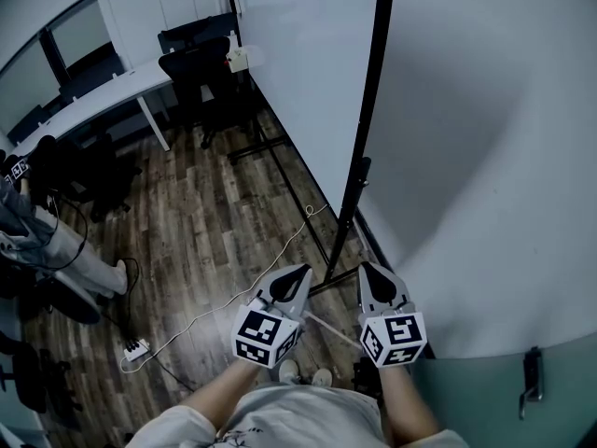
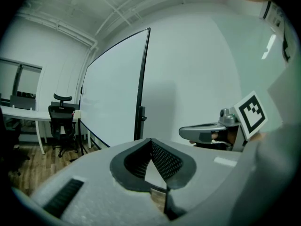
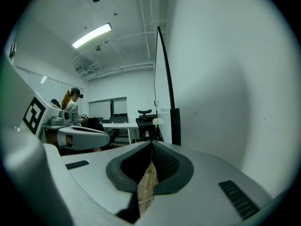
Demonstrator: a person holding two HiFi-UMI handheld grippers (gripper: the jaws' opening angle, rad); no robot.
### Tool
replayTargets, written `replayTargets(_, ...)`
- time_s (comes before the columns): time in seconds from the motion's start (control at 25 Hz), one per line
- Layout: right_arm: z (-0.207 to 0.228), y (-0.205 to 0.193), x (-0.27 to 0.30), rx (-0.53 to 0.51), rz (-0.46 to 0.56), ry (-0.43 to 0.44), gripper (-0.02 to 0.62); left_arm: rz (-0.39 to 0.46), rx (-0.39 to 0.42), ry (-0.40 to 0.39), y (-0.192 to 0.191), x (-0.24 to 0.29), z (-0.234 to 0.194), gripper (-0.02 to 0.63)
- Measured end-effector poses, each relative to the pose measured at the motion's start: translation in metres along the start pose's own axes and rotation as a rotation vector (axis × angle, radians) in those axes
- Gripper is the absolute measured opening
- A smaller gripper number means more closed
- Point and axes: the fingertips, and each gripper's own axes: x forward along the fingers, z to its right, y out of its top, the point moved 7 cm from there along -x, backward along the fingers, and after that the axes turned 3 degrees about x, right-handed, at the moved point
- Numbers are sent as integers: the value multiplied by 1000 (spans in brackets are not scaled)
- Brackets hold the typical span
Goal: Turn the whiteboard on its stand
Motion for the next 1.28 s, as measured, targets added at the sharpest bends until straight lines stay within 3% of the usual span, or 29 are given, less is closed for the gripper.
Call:
replayTargets(0.44, 31, 10, 57, 18, 5, -67, 8, 13, -11, -20, 9, 52, -36, 11)
replayTargets(0.8, 49, 15, 101, 8, -14, -60, 11, 14, -5, -38, 13, 79, -54, 11)
replayTargets(0.96, 60, 13, 126, 25, -31, -58, 106, 8, -5, -39, 12, 86, -60, 11)
replayTargets(1.28, 88, 4, 174, 27, -71, -78, 189, -1, -21, -23, -1, 85, -66, 11)
